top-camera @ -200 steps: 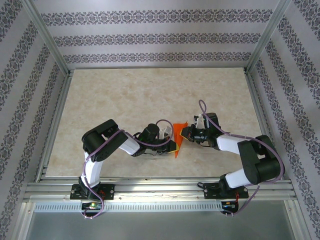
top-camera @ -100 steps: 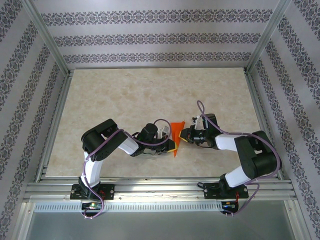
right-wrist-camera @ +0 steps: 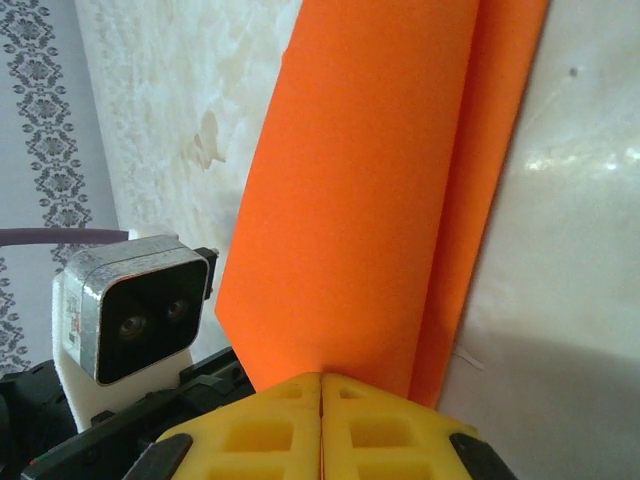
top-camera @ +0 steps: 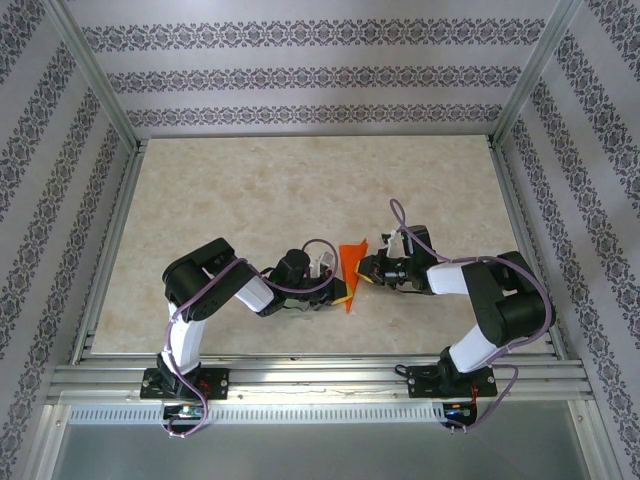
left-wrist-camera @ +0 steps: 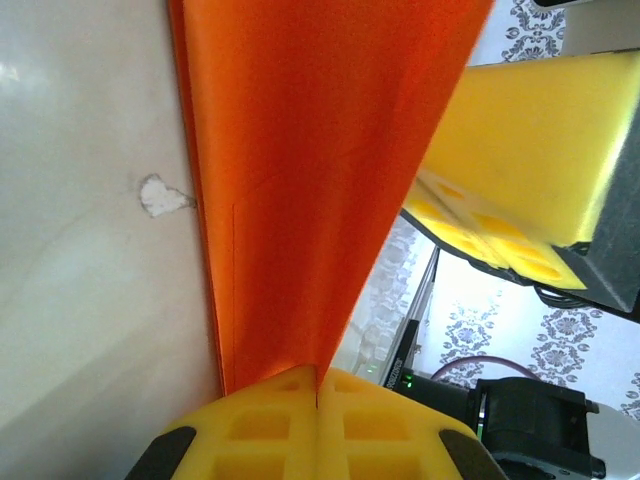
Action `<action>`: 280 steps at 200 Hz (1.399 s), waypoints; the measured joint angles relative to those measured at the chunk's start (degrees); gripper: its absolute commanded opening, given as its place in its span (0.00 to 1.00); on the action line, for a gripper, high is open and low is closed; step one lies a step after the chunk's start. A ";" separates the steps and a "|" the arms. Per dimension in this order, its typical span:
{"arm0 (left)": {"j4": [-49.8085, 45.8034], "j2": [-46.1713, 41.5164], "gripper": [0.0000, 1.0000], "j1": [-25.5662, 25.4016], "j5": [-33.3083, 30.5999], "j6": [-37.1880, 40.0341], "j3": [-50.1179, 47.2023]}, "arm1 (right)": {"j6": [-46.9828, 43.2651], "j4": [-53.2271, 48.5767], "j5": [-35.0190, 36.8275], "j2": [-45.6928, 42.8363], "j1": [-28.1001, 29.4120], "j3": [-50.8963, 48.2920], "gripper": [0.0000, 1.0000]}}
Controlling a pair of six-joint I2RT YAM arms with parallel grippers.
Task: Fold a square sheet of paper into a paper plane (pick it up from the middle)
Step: Fold the wing for the fifth time at the center of the table.
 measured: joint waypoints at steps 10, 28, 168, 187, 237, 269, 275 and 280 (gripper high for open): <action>0.42 0.11 0.00 0.09 -0.02 -0.33 -0.07 | -0.11 0.04 -0.28 0.31 -0.13 0.24 0.08; 0.61 0.13 0.00 0.13 -0.07 -0.68 -0.15 | -0.15 0.31 -0.63 1.11 -0.37 0.61 0.08; 1.14 0.37 0.00 0.44 -0.48 -2.05 -0.15 | -0.85 0.42 -1.73 5.88 -0.35 3.61 0.09; 1.14 0.37 0.00 0.44 -0.61 -2.05 -0.15 | -1.27 0.39 -1.77 6.80 -0.35 3.96 0.09; 1.14 0.37 0.00 0.44 -0.94 -2.08 -0.28 | -2.03 -0.24 -2.78 9.09 -0.33 5.09 0.08; 1.40 0.35 0.00 0.44 -1.09 -2.10 -0.55 | -2.93 -1.84 -2.69 9.14 -0.02 5.84 0.08; 1.42 0.35 0.03 0.44 -1.09 -2.10 -0.57 | -2.97 -2.08 -2.47 9.07 0.07 5.97 0.07; 1.49 0.33 0.05 0.44 -1.11 -2.10 -0.63 | -3.04 -2.40 -2.27 9.01 0.15 6.08 0.07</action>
